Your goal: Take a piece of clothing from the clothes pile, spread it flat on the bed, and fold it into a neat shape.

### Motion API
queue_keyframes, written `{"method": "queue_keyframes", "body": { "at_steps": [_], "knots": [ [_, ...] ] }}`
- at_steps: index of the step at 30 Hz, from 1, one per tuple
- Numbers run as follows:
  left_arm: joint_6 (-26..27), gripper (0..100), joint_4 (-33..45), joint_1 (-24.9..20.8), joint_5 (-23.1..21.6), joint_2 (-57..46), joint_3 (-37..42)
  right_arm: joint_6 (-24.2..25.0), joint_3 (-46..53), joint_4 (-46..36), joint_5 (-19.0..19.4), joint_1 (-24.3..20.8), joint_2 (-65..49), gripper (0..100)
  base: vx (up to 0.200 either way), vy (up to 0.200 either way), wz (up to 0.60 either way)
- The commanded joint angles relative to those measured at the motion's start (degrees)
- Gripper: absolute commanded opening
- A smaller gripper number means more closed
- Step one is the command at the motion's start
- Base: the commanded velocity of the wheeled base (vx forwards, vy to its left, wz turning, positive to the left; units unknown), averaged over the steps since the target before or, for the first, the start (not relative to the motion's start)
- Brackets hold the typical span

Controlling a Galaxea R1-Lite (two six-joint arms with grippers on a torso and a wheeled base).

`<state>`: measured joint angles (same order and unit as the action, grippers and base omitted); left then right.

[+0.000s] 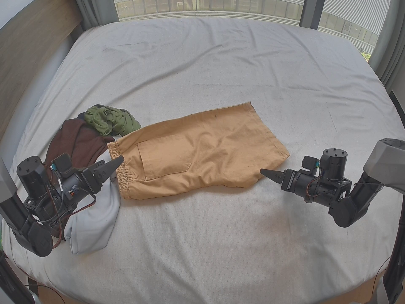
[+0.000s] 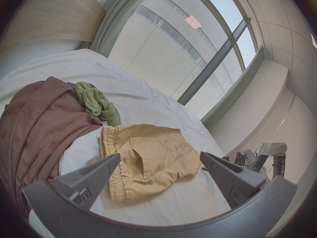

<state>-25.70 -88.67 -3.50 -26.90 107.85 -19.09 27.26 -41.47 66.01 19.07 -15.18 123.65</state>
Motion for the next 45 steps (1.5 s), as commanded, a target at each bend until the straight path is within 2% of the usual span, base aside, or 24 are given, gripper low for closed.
{"method": "queue_keyframes", "body": {
  "at_steps": [1, 10, 15, 29, 34, 45],
  "knots": [
    [-0.05, 100, -0.01, 0.33, 0.01, -0.27, -0.16, 0.34, -2.65, 0.08, -1.31, -0.20, 5.11, 100, 0.000, 0.000, 0.00],
    [-0.23, 100, -0.01, 0.51, -0.08, -0.27, -0.51, 2.98, -6.16, 8.78, -2.10, -3.02, 11.53, 100, 0.000, 0.000, 0.00],
    [-0.32, 100, -0.01, 0.51, 0.01, -0.27, -0.77, 2.98, -8.89, 8.34, -2.81, -5.04, 13.72, 100, 0.000, 0.000, 0.00],
    [-0.32, 100, -0.01, 0.51, 0.01, -0.36, -0.68, 4.12, -20.58, 7.99, -4.04, -6.71, 17.94, 100, 0.000, 0.000, 0.00],
    [-0.32, 100, -0.01, 0.51, 0.01, -0.45, -0.68, 4.21, -21.63, 8.08, -5.62, -7.15, 18.38, 100, 0.000, 0.000, 0.00],
    [-0.32, 100, -0.01, 0.51, 0.01, -0.27, -0.60, 4.21, -22.34, 8.17, -5.79, -7.23, 18.73, 100, 0.000, 0.000, 0.00]
  ]
}}
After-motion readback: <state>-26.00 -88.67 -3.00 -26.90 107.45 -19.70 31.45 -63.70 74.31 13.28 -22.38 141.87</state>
